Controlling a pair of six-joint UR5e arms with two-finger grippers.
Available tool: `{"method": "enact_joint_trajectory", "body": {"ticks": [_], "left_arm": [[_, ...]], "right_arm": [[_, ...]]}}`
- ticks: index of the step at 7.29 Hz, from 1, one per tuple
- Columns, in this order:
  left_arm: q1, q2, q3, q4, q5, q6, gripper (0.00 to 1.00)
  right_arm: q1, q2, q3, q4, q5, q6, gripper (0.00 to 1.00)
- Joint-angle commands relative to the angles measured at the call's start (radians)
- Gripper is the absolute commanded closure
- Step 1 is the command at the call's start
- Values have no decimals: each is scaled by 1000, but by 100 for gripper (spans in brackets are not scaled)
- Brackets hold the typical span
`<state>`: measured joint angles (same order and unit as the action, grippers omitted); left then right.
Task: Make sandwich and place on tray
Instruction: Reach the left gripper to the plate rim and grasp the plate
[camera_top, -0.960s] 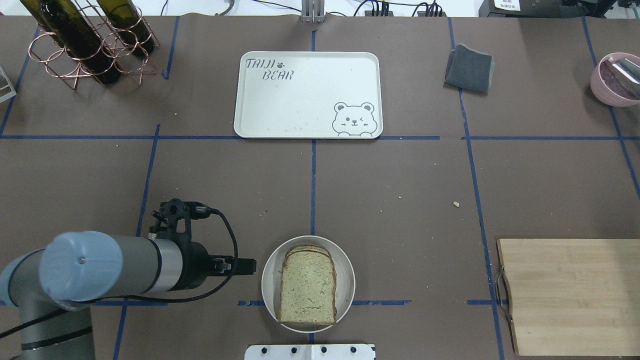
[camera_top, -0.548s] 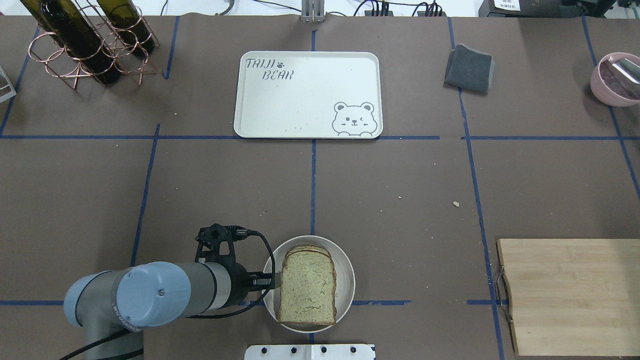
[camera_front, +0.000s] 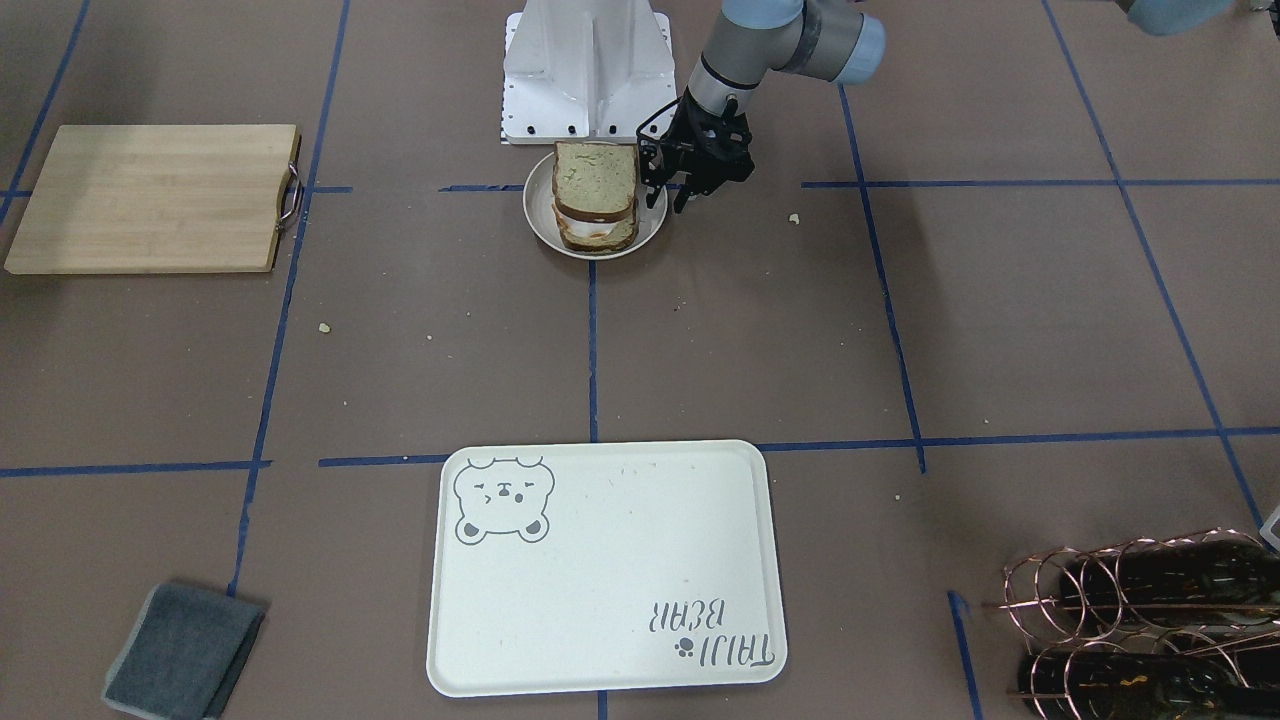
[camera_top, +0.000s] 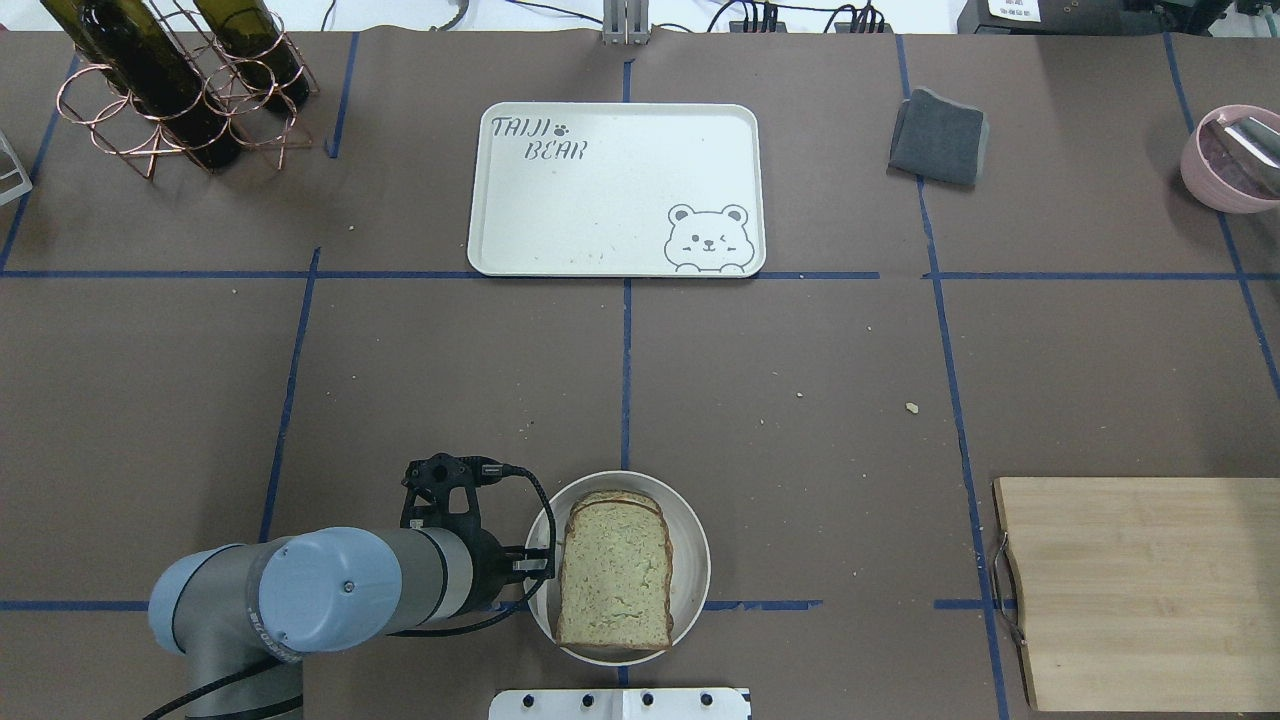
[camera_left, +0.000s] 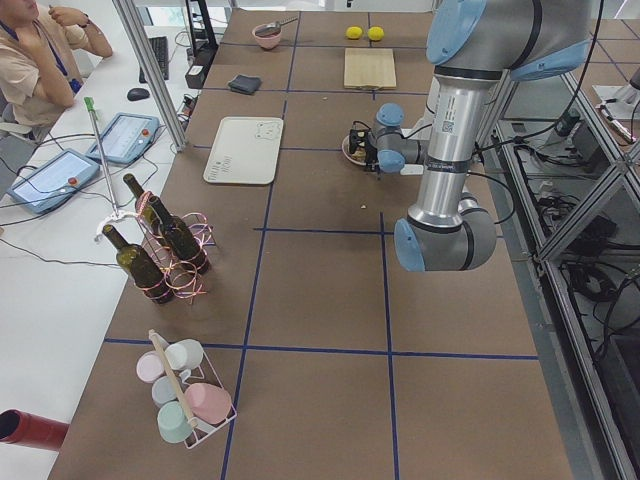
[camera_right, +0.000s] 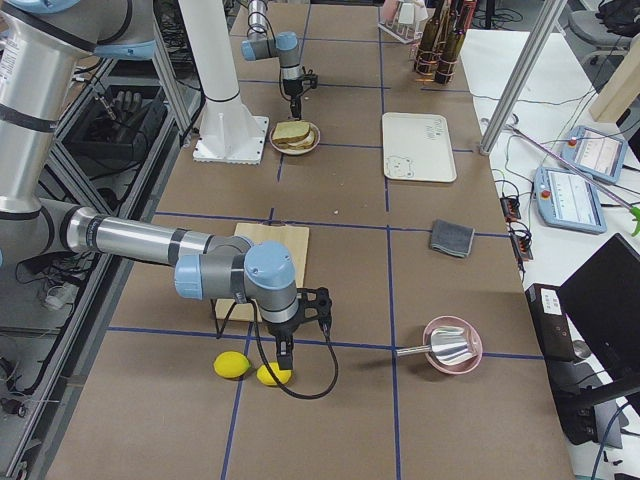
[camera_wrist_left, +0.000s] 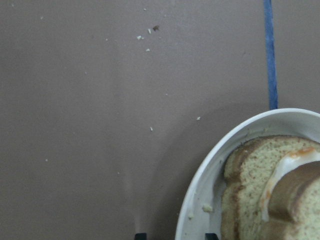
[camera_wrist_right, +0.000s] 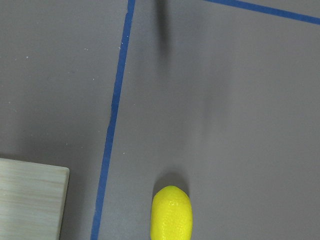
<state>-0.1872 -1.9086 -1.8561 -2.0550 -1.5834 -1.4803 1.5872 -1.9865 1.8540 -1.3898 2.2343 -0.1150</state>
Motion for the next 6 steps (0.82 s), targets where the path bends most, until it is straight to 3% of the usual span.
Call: {"method": "enact_joint_trajectory", "body": {"ticks": [1,5,6], "left_arm": [[0,-1,0,-2,-3,0,100],[-15,-23,-67,-1,-10,5,100],[-79,-49,-58,2,-20,12,100]], "right_arm": [[0,0,-2,0,-4,0,0],[2,2,-4,0,-2,2,0],[8,2,-7,-1,5,2,0]]}}
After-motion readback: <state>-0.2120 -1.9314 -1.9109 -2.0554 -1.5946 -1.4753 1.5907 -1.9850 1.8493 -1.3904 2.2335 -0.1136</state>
